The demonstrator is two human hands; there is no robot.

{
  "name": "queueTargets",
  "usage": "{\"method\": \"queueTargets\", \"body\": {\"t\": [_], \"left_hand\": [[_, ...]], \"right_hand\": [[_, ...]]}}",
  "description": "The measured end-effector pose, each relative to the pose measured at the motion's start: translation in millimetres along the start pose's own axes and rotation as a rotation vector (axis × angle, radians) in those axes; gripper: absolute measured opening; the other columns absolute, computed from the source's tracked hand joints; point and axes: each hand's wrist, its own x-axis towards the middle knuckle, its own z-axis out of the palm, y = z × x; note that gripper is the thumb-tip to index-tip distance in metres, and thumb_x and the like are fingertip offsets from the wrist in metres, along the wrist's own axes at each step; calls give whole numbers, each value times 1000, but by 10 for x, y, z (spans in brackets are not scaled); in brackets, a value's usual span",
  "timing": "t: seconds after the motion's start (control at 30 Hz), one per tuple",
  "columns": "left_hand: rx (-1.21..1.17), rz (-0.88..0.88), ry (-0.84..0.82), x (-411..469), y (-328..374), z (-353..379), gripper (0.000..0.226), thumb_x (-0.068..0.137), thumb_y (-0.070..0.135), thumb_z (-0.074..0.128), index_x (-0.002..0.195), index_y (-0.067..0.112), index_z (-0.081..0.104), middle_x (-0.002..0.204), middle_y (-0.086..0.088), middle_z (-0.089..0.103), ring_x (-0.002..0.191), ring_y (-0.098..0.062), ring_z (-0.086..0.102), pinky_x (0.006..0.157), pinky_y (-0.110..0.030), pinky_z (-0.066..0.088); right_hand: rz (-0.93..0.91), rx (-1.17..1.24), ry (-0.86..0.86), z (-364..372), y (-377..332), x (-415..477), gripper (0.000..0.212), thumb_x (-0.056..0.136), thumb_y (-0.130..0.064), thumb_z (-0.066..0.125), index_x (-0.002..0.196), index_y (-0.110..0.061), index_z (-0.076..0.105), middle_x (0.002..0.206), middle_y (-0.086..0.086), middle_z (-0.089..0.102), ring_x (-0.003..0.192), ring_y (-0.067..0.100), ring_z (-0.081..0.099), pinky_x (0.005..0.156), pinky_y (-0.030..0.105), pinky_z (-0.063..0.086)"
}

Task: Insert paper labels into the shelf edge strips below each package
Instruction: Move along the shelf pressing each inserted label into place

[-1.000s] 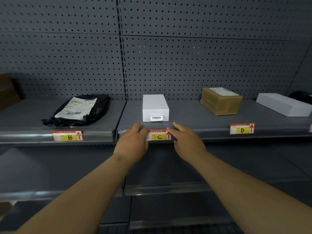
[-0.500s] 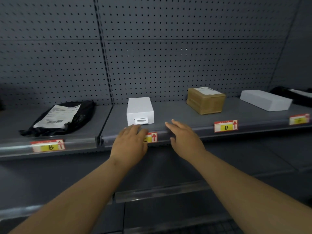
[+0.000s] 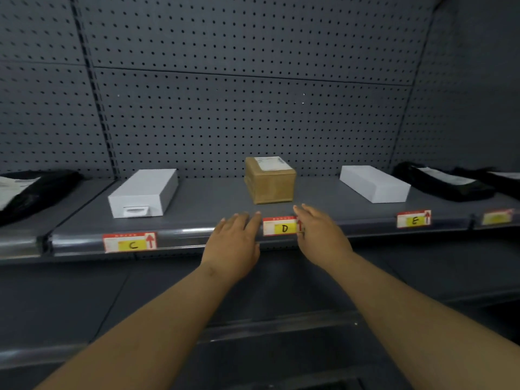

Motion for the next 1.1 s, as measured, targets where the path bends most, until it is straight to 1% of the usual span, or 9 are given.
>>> {"method": "queueTargets", "body": {"t": [0.1, 0.27, 0.4, 0.53, 0.63, 0.8, 0.97, 1.1], "left_hand": [[27, -62, -12, 54, 197, 78, 65, 90, 32, 49, 145, 19, 15, 143, -9, 36, 133, -28, 30, 114, -43, 23], [55, -141, -9, 46, 299, 97, 58, 90, 31, 49, 142, 20, 25, 142, -9, 36, 134, -29, 28, 112, -42, 26], [21, -158, -1, 33, 328, 51, 49, 88, 27, 54, 134, 20, 38, 138, -9, 40, 129, -29, 34, 108, -42, 30], [-3, -156, -3, 47, 328, 6, 45, 86, 25, 57, 129, 20, 44, 136, -9, 43, 125, -27, 39, 105, -41, 33], [-2, -156, -17, 55, 323, -8, 41, 86, 26, 57, 126, 20, 47, 135, -8, 44, 124, -27, 40, 104, -40, 34], [15, -145, -29, 42, 301, -8, 42, 87, 28, 56, 127, 20, 47, 137, -8, 42, 126, -27, 38, 105, -40, 33], [49, -121, -42, 28, 259, 1, 48, 87, 30, 55, 132, 21, 41, 140, -7, 39, 129, -27, 35, 108, -42, 29], [55, -116, -35, 37, 255, 4, 44, 88, 30, 53, 130, 22, 44, 139, -7, 40, 128, -26, 36, 109, -42, 28]], "right_hand": [[-30, 3, -50, -32, 234, 6, 66, 88, -9, 51, 146, -22, 21, 155, 1, 24, 142, 22, 23, 116, 38, 21], [-114, 14, -88, -9, 436, -8, 65, 89, -8, 48, 146, -24, 21, 156, -2, 21, 142, 22, 20, 116, 36, 20], [-145, 41, -93, 10, 487, -11, 65, 89, -7, 48, 146, -24, 21, 157, -2, 20, 142, 26, 21, 116, 40, 23], [-187, 37, -71, 22, 512, -13, 66, 88, -3, 49, 145, -23, 23, 157, 0, 20, 141, 27, 21, 117, 39, 17], [-169, 36, -83, 39, 525, -12, 64, 89, -2, 48, 144, -25, 27, 157, -2, 17, 143, 30, 17, 117, 41, 16], [-132, 16, -109, 45, 501, -2, 63, 89, -1, 47, 144, -27, 28, 158, -4, 14, 144, 32, 12, 117, 44, 17], [-165, 16, -82, 73, 485, -16, 66, 89, 0, 45, 144, -30, 25, 158, 0, 12, 145, 26, 12, 119, 40, 9], [-153, 8, -71, 97, 482, -20, 68, 88, 1, 45, 144, -31, 25, 159, -1, 10, 145, 26, 9, 118, 39, 7]]}}
